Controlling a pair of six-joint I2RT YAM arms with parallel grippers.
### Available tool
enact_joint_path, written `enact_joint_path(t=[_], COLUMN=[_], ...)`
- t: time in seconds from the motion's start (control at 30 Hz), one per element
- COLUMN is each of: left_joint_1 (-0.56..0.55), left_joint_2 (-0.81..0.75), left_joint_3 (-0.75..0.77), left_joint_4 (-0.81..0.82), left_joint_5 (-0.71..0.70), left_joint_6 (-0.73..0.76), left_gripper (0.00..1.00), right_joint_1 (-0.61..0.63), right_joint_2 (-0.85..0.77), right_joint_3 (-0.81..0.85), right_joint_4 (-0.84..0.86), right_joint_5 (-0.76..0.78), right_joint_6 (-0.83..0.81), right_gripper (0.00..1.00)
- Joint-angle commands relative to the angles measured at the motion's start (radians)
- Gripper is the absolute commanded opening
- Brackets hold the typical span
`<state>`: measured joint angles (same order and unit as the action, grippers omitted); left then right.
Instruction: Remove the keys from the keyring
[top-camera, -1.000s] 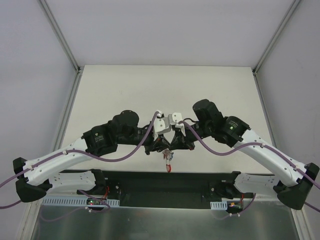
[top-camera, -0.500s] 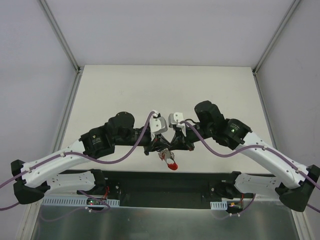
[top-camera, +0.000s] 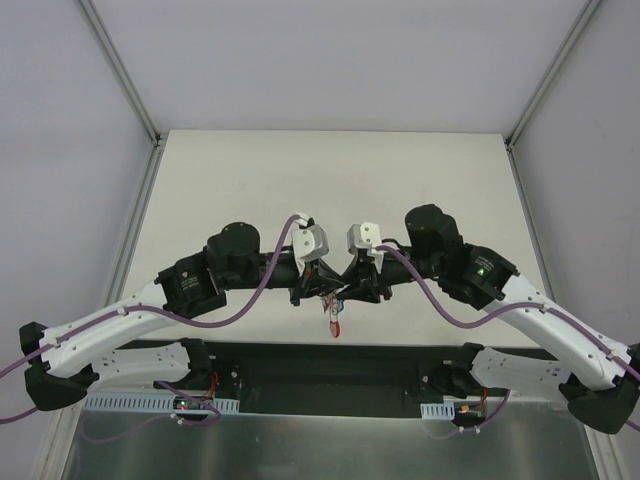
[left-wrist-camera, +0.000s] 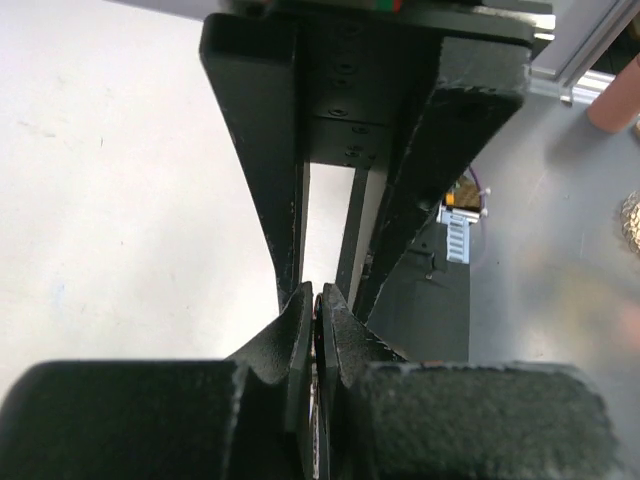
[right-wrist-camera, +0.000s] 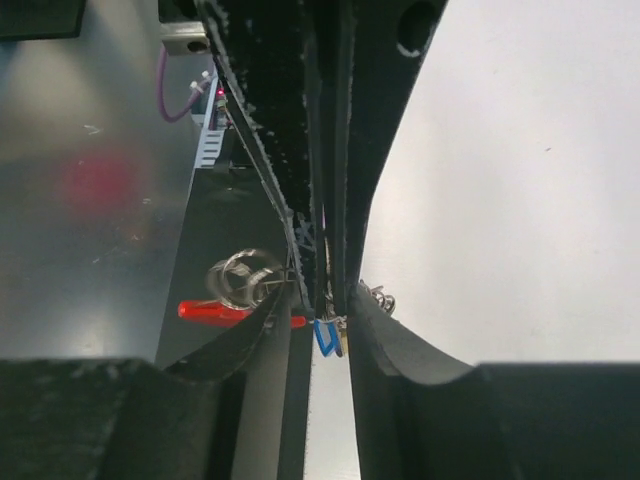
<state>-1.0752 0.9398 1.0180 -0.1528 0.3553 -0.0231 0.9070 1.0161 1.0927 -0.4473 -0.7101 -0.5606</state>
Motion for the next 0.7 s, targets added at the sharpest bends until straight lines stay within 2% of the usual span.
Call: enact_joint_path(t=[0.0,0.43,0.67], left_joint_1=[0.014,0.029,0.038], left_joint_2=[-0.004,-0.004,0.002], left_joint_3=[0.007,0.01,0.02], left_joint_4=[0.15,0.147,0.141], left_joint_5=[-0.033,-0.056,-0.085], left_joint_6=[-0.028,-0.031,-0.04], left_gripper=[0.0,0.0,0.0], right_joint_1=[0.012,-0.043,-0.048], right_joint_2=[-0.06,-0.152,-0.218], right_joint_3=[-0.002,0.022,0.033], right_joint_4=[0.101,-0.059,-0.088], right_joint_5=[-0.009,0.009,0.128], right_joint_6=[0.027,-0.045,0.002], right_gripper=[0.33,0.64,0.67])
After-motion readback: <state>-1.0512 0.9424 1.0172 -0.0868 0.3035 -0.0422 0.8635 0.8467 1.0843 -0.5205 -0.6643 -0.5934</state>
